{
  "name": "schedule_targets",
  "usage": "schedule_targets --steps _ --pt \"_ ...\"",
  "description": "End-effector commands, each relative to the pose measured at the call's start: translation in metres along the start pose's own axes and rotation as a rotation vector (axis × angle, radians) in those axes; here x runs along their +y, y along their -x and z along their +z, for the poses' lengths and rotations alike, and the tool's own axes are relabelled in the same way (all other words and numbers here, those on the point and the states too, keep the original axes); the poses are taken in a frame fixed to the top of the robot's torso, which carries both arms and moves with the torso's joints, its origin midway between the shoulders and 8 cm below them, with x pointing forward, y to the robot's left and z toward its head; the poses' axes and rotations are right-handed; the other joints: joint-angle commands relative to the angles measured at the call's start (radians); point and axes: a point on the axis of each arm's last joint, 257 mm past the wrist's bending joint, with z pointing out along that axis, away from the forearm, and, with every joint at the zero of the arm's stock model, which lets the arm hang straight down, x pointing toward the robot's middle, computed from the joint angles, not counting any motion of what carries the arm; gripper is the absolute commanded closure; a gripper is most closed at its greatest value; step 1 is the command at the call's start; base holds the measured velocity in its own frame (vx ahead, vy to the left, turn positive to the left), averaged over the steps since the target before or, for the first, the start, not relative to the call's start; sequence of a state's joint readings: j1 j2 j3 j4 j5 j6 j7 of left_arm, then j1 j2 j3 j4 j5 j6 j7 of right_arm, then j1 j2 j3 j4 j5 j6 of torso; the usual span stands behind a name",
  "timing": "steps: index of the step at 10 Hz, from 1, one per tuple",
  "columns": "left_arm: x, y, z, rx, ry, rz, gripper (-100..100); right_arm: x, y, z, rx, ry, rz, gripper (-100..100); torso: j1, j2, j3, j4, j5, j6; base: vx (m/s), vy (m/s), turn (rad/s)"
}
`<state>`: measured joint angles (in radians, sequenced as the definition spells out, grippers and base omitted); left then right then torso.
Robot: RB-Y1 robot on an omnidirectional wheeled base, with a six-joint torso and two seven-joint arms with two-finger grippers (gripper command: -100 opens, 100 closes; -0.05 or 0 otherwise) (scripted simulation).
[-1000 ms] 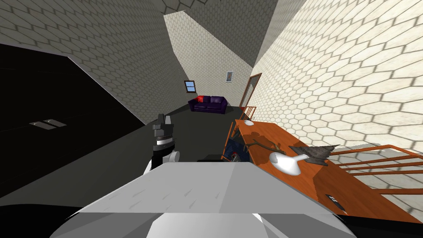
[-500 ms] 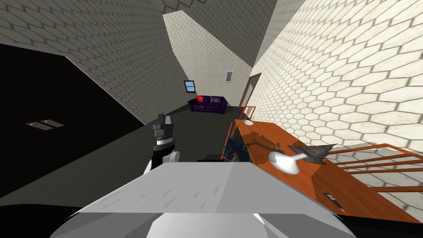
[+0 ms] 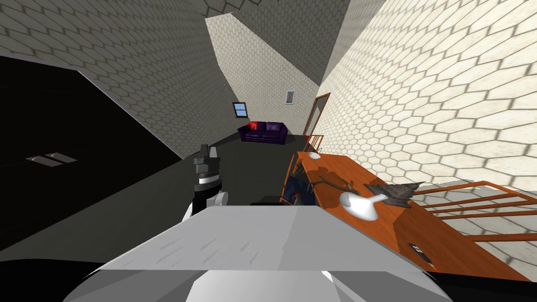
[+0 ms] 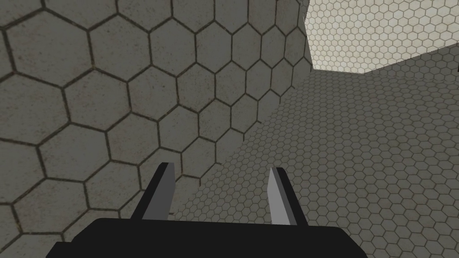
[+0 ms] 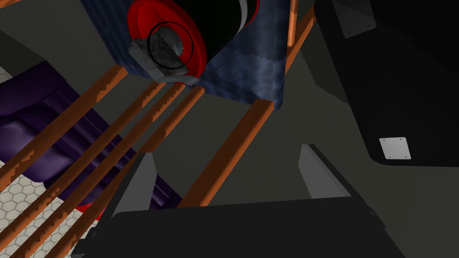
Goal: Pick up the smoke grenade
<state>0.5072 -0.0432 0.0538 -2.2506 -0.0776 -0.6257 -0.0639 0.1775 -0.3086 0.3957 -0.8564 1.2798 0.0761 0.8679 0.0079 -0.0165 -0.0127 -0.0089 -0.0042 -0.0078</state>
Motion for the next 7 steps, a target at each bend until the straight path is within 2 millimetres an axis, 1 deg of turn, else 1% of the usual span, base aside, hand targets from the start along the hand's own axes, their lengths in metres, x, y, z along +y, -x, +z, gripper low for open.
schedule_targets --steps 1,7 --pt "0.0 0.0 0.0 0.0 0.0 0.0 0 0.0055 -0.0124 -0.0021 0.025 0.005 -0.05 -100 0.0 0.0 0.0 0.0 0.0 0.0 0.0 0.0 0.0" --pt "0.0 0.0 0.0 0.0 0.0 0.0 0 0.0055 -0.0124 -0.0021 0.025 0.005 -0.05 -100 0.0 0.0 0.0 0.0 0.0 0.0 -0.001 -0.001 0.003"
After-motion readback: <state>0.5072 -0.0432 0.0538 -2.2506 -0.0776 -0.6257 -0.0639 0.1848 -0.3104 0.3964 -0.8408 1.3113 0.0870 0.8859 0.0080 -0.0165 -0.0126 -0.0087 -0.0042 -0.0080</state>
